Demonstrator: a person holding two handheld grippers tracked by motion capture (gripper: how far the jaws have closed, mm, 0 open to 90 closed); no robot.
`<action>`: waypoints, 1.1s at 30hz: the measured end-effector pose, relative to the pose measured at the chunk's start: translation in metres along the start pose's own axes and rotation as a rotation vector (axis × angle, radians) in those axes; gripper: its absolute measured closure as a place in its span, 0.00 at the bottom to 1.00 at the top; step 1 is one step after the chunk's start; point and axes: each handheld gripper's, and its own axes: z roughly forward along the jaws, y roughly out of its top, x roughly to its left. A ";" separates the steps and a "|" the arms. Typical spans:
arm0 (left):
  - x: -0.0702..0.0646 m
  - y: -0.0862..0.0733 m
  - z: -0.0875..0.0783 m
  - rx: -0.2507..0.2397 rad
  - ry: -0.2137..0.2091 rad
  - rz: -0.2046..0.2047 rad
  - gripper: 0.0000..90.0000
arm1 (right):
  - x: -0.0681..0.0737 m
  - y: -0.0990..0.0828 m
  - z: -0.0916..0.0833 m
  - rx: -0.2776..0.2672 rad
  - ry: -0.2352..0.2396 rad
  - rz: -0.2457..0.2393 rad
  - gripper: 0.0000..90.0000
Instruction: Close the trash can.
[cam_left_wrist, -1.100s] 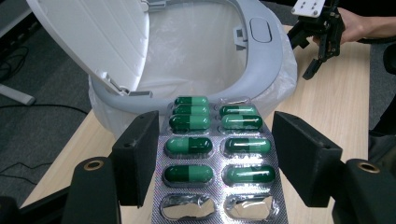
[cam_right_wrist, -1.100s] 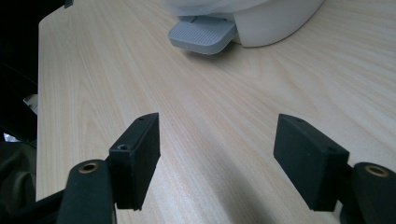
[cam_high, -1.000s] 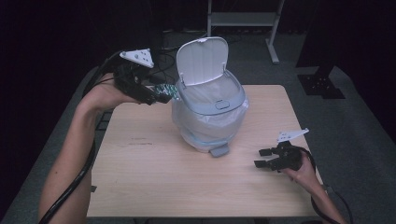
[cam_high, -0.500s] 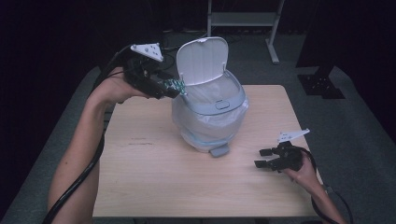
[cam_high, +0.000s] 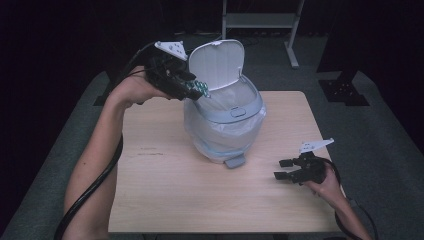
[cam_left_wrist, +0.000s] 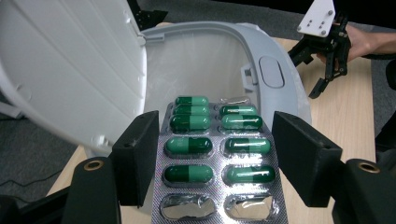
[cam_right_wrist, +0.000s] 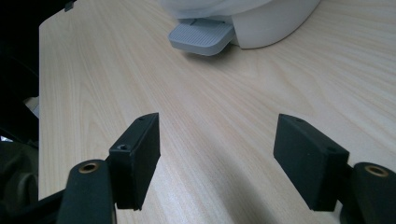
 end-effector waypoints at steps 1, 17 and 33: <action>0.001 0.002 0.002 0.004 -0.002 0.006 0.37 | 0.000 0.000 0.000 0.000 -0.001 -0.001 0.34; 0.009 0.018 0.023 0.006 -0.022 0.008 0.37 | -0.001 -0.002 -0.004 -0.014 -0.002 0.006 0.34; 0.015 0.024 0.040 0.009 -0.030 0.015 0.37 | 0.000 -0.001 -0.005 -0.017 0.004 0.004 0.34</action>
